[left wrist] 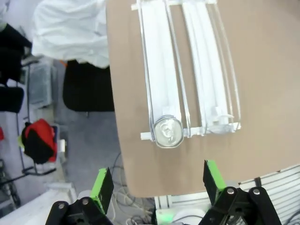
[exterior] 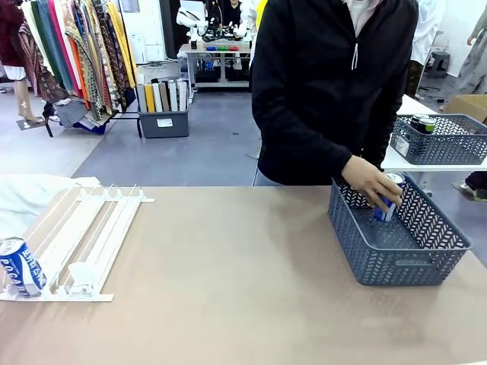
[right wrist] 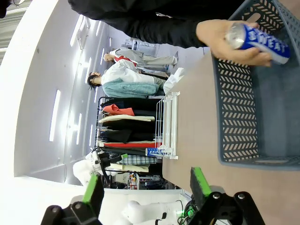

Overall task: Retrieve and store the cans from the dispenser.
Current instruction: Pick up one can from the Automatic Can Dispenser and place it in the middle of the table.

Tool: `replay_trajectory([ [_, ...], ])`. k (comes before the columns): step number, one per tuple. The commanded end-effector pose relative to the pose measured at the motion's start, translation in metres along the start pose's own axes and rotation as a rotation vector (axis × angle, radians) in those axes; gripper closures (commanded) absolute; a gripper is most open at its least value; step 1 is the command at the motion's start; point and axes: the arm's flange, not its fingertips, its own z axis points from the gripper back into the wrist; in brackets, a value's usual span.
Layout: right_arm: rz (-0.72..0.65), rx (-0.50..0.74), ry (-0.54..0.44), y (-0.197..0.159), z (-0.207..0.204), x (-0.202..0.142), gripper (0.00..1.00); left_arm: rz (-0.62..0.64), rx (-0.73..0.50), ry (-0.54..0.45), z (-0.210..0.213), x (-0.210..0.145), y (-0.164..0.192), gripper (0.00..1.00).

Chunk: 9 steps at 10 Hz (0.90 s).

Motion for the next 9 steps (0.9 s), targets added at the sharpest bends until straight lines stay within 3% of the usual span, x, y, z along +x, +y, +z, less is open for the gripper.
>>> replay_trajectory([
  [1, 0.009, 0.01, -0.001, 0.003, 0.0, 0.001, 0.0, 0.049, -0.014, 0.082, -0.032, 0.006, -0.003, 0.0],
  [9, 0.009, 0.01, -0.001, 0.003, 0.0, 0.001, 0.0, 0.102, -0.13, 0.266, -0.14, 0.015, -0.018, 0.0],
])
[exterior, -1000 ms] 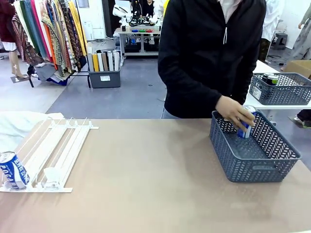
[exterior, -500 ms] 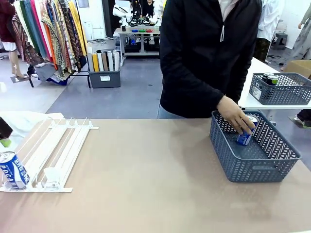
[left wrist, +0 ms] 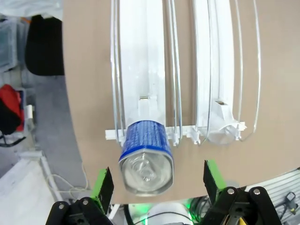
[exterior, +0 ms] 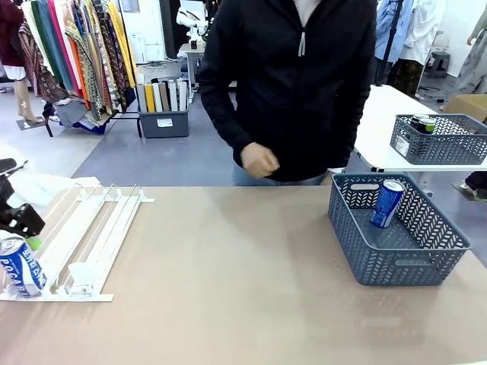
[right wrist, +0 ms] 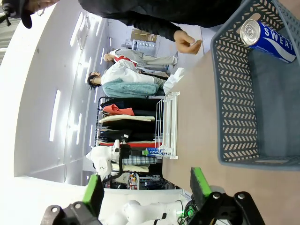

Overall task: Retrieve and store the cans from the dispenser.
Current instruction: Pick up one can from the Automatic Can Dispenser and place it in the middle of the table.

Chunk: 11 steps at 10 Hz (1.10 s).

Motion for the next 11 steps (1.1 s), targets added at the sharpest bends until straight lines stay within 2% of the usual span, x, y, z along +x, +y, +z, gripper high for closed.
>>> replay_trajectory([
  [1, 0.009, 0.01, -0.001, 0.003, 0.0, 0.001, 0.0, 0.004, -0.039, 0.019, -0.017, -0.004, -0.004, 0.0],
  [6, 0.009, 0.01, -0.001, 0.003, 0.0, 0.001, 0.0, 0.021, -0.008, 0.08, -0.033, -0.003, 0.002, 0.0],
  [9, 0.009, 0.01, -0.001, 0.003, 0.0, 0.001, 0.0, 0.029, 0.02, 0.078, -0.035, -0.001, 0.002, 0.0],
  [10, 0.009, 0.01, -0.001, 0.003, 0.0, 0.001, 0.0, 0.027, 0.043, 0.077, -0.036, 0.0, 0.002, 0.44],
  [11, 0.009, 0.01, -0.001, 0.003, 0.0, 0.001, 0.0, 0.033, 0.048, 0.078, -0.036, -0.001, 0.002, 1.0],
])
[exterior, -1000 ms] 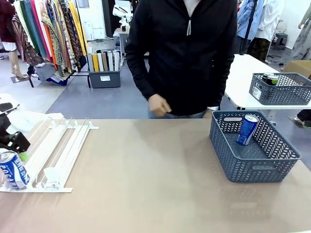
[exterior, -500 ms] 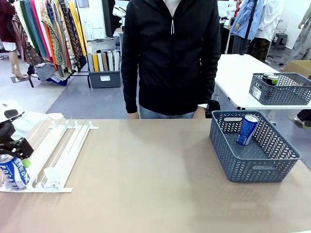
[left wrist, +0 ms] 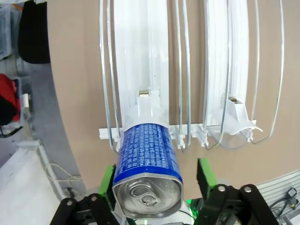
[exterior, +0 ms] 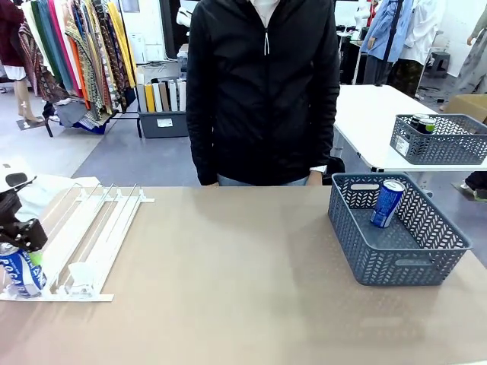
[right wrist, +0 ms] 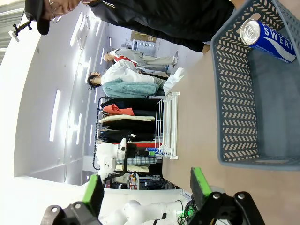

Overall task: Retrieve and store the cans from the dispenser.
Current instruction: Pick up one can from the Automatic Can Dispenser and place it in the middle of the table.

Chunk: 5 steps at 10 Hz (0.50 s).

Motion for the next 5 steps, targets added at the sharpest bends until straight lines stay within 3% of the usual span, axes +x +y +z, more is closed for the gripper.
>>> replay_trajectory([
  [1, 0.009, 0.01, -0.001, 0.0031, 0.0004, 0.0011, 0.0, 0.027, 0.031, -0.002, -0.0059, -0.0058, -0.0005, 1.0],
  [5, 0.009, 0.01, -0.001, 0.0031, 0.0004, 0.0011, 0.0, 0.024, 0.036, -0.007, -0.0054, -0.0047, -0.0006, 1.0],
])
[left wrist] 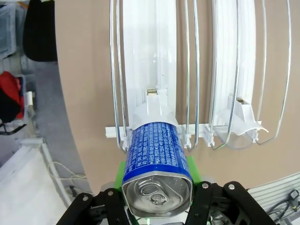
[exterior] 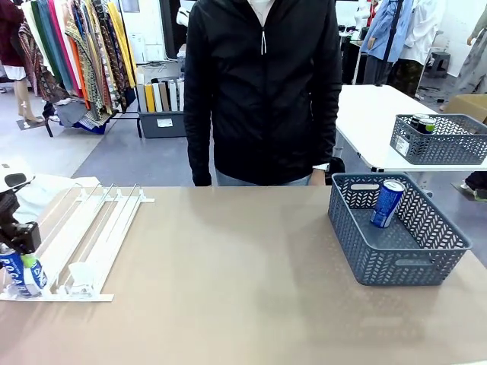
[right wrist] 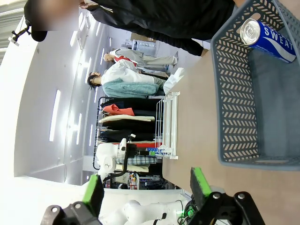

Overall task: Retrieve and store the cans from the dispenser.
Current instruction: Pick up one can from the Automatic Can Dispenser and place it in the middle of the table.

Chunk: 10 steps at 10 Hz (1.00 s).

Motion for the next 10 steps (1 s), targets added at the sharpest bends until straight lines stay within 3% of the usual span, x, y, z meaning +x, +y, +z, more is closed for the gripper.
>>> replay_trajectory([
  [1, 0.009, 0.01, -0.001, 0.003, 0.0, 0.001, 0.0, 0.017, 0.016, -0.01, -0.005, -0.005, -0.002, 1.0],
  [4, 0.009, 0.01, -0.001, 0.003, 0.0, 0.001, 0.0, 0.026, 0.023, -0.066, 0.024, -0.014, 0.0, 1.0],
  [7, 0.009, 0.01, -0.001, 0.003, 0.0, 0.001, 0.0, 0.028, 0.016, -0.175, 0.116, -0.056, 0.003, 1.0],
  [10, 0.009, 0.01, -0.001, 0.003, 0.0, 0.001, 0.0, 0.021, -0.075, -0.397, 0.187, -0.116, 0.018, 1.0],
])
